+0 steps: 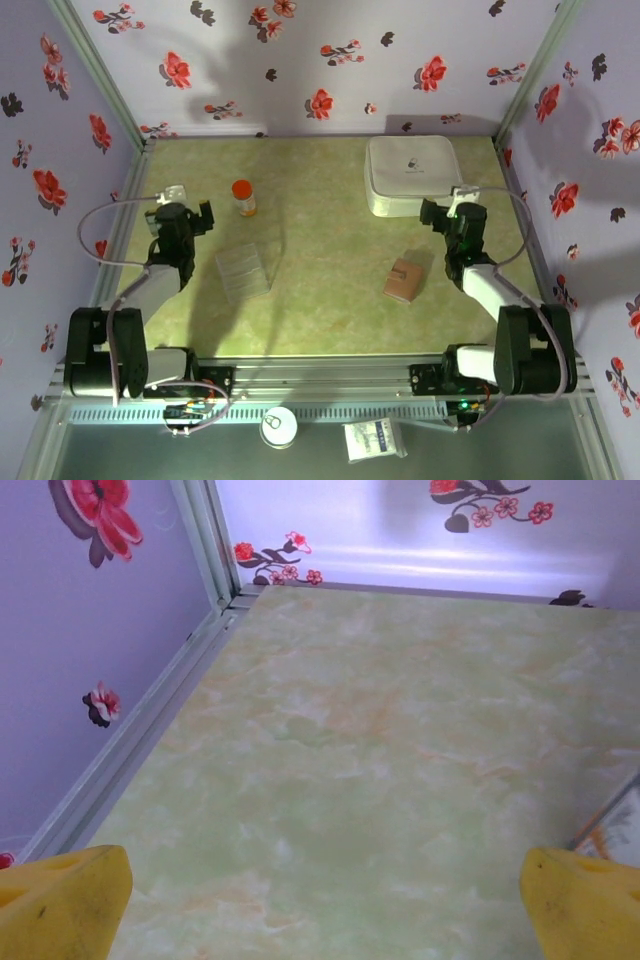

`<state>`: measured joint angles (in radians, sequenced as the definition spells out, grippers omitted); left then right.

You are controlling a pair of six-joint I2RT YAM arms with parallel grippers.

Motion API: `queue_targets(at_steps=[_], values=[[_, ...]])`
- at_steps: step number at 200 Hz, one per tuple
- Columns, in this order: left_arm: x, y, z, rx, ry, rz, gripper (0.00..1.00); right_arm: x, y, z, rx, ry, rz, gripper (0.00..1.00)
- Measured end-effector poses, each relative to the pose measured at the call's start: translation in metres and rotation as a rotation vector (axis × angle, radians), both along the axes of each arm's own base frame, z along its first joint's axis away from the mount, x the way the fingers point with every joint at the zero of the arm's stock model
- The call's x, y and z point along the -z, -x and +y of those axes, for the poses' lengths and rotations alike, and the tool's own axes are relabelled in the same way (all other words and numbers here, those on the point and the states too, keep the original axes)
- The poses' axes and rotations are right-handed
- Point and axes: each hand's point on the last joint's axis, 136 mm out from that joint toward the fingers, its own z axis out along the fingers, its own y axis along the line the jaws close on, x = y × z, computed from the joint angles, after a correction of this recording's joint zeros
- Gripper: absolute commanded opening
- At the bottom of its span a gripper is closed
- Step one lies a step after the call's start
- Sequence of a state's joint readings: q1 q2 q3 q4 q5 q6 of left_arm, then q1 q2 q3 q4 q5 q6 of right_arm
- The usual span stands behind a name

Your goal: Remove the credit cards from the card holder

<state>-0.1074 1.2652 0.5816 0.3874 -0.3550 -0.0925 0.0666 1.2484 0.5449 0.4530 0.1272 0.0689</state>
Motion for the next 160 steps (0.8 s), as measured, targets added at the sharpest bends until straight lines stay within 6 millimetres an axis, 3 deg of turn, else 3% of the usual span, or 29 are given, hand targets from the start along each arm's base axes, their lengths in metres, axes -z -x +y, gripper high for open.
queue_targets(at_steps=[32, 68, 102, 130, 160], values=[[-0.021, 0.0, -0.029, 0.018, 0.032, 0.055, 1.0, -0.021, 0.005, 0.04, -0.084, -0.039, -0.002, 0.91], [-0.024, 0.021, -0.038, -0.005, 0.117, 0.166, 1.0, -0.008, 0.018, 0.083, -0.165, -0.11, 0.096, 0.88], [-0.013, 0.055, -0.041, -0.013, 0.221, 0.268, 1.0, 0.017, 0.033, 0.116, -0.207, -0.169, 0.217, 0.86], [-0.001, 0.077, -0.048, 0.004, 0.302, 0.336, 1.0, 0.025, 0.043, 0.136, -0.237, -0.192, 0.276, 0.85], [0.04, 0.101, -0.06, 0.027, 0.392, 0.452, 0.92, 0.036, 0.052, 0.142, -0.233, -0.234, 0.313, 0.82]])
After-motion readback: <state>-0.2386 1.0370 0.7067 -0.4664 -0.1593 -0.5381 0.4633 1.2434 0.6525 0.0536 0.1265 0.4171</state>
